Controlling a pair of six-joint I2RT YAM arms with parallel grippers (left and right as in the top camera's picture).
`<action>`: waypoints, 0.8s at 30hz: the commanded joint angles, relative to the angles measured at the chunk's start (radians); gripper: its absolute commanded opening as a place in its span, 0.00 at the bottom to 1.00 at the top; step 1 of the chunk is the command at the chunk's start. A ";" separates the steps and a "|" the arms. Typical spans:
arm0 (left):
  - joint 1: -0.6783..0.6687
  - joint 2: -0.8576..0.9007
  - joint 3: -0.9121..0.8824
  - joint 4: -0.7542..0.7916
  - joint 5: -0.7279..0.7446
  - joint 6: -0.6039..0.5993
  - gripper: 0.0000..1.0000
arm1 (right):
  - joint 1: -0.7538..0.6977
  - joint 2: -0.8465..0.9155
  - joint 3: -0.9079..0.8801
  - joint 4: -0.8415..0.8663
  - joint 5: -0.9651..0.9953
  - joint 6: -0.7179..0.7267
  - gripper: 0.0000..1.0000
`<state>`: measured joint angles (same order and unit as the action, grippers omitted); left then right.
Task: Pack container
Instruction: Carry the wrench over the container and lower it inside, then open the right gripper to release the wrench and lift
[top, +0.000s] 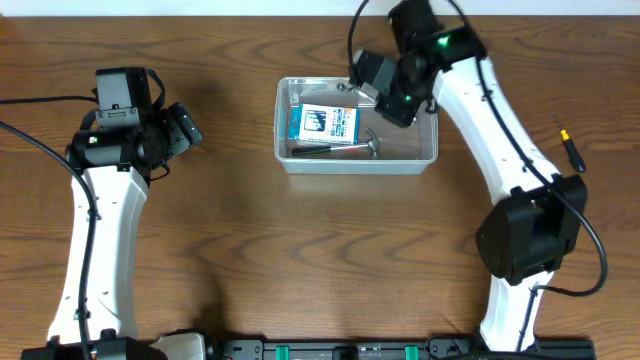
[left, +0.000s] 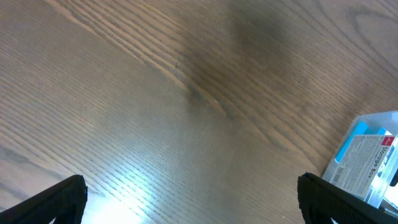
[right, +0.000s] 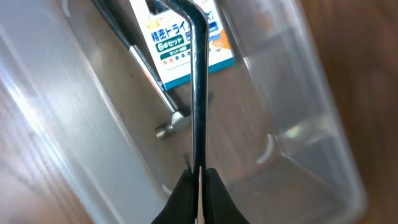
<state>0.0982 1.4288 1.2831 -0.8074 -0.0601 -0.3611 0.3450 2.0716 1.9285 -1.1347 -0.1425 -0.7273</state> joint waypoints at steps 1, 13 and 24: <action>0.004 -0.003 -0.006 -0.002 -0.016 0.016 0.98 | 0.010 0.009 -0.081 0.055 -0.012 0.011 0.01; 0.004 -0.003 -0.006 -0.002 -0.016 0.016 0.98 | 0.016 0.010 -0.219 0.146 -0.016 0.028 0.02; 0.004 -0.003 -0.006 -0.002 -0.016 0.016 0.98 | 0.016 0.010 -0.236 0.152 -0.016 0.027 0.05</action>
<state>0.0982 1.4288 1.2831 -0.8074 -0.0601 -0.3614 0.3519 2.0720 1.6985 -0.9821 -0.1425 -0.7120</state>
